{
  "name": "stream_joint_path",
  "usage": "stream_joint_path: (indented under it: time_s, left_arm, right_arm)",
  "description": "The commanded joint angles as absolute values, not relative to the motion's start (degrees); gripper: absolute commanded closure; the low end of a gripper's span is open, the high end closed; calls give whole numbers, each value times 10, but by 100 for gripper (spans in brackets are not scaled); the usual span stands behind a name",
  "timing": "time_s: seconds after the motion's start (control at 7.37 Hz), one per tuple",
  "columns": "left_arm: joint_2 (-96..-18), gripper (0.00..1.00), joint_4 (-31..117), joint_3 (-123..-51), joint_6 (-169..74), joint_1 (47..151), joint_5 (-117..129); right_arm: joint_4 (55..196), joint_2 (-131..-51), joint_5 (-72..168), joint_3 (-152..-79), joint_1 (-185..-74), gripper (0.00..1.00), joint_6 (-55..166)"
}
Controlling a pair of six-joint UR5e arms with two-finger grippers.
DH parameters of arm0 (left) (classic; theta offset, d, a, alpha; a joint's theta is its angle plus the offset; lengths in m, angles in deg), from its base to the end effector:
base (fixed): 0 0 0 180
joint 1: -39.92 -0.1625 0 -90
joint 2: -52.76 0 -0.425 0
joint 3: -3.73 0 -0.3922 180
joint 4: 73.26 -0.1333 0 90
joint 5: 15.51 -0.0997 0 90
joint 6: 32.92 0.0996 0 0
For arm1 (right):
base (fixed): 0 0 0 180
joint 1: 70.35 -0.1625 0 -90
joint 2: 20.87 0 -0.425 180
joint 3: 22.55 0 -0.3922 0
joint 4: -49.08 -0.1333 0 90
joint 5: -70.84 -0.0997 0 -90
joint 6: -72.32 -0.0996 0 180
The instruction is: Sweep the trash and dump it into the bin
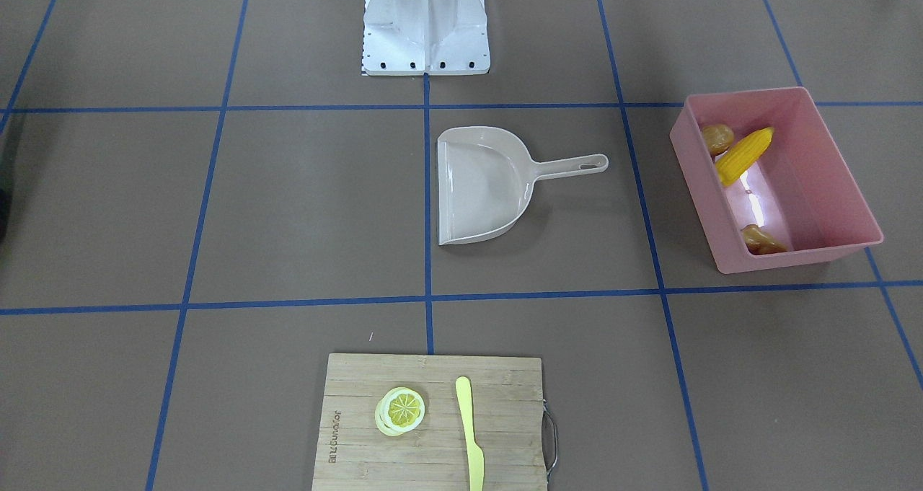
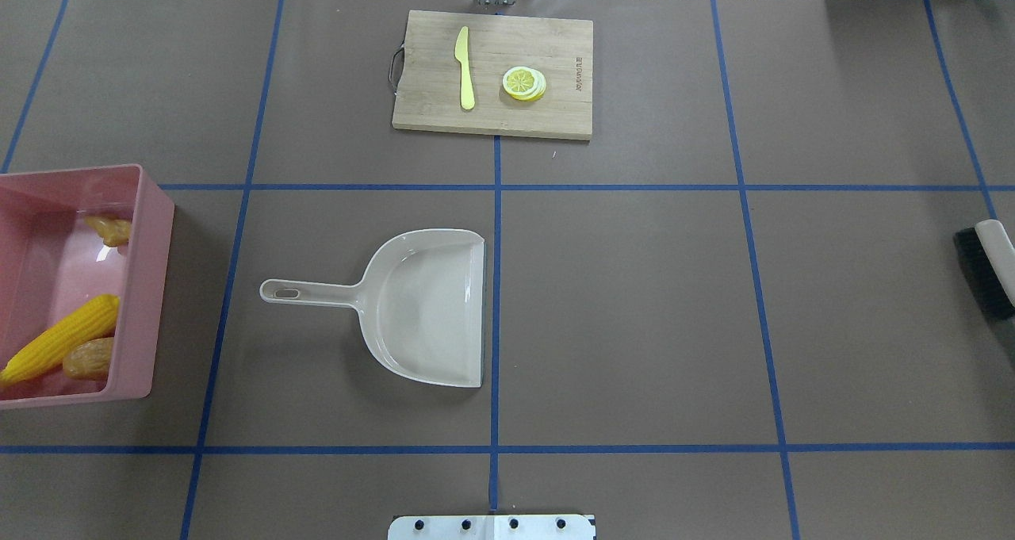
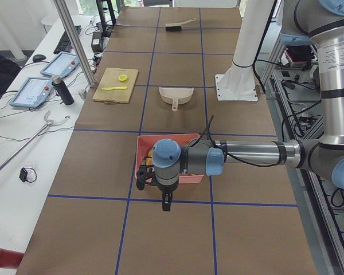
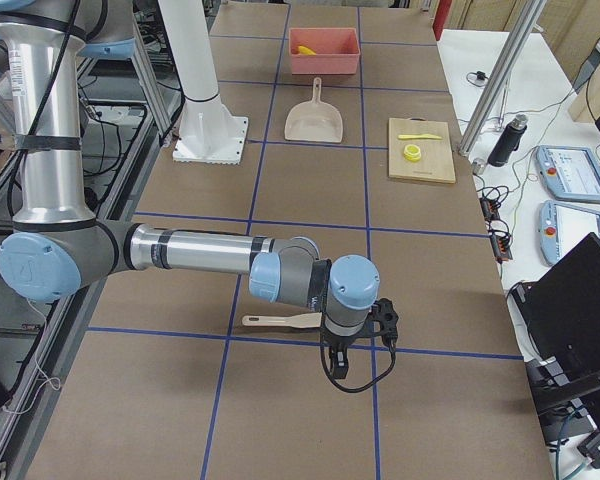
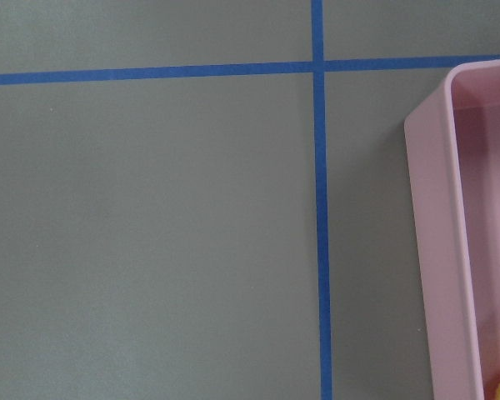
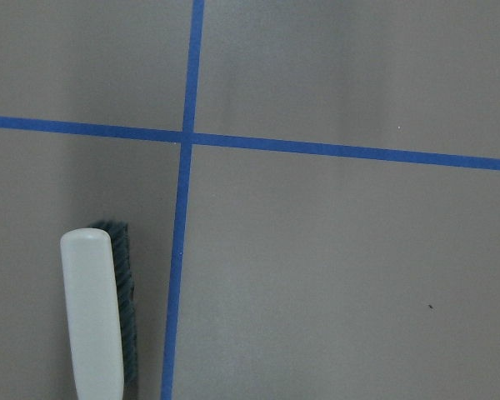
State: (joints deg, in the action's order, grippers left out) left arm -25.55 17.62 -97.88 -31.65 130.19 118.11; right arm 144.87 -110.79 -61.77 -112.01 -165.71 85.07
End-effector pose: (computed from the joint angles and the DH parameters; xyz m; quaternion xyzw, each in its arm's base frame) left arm -0.0665 -0.4065 0.6499 0.0115 0.3714 0.0107 0.9283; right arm 0.1108 -0.4756 0.6744 0.0069 -0.3663 -0.0402 0.9296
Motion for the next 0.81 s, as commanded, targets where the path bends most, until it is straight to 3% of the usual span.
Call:
stream_joint_path:
  time_s: [0.0,0.68]
  left_arm:
    - [-255,2,176,-980,-317,1303,1182]
    - [-257,2,175,-986,-317,1302,1182]
  right_arm:
    - [1448,-1105,-615,-1119,-1657,0,851]
    - [1449,-1103,-614,-1119,-1657,0,851]
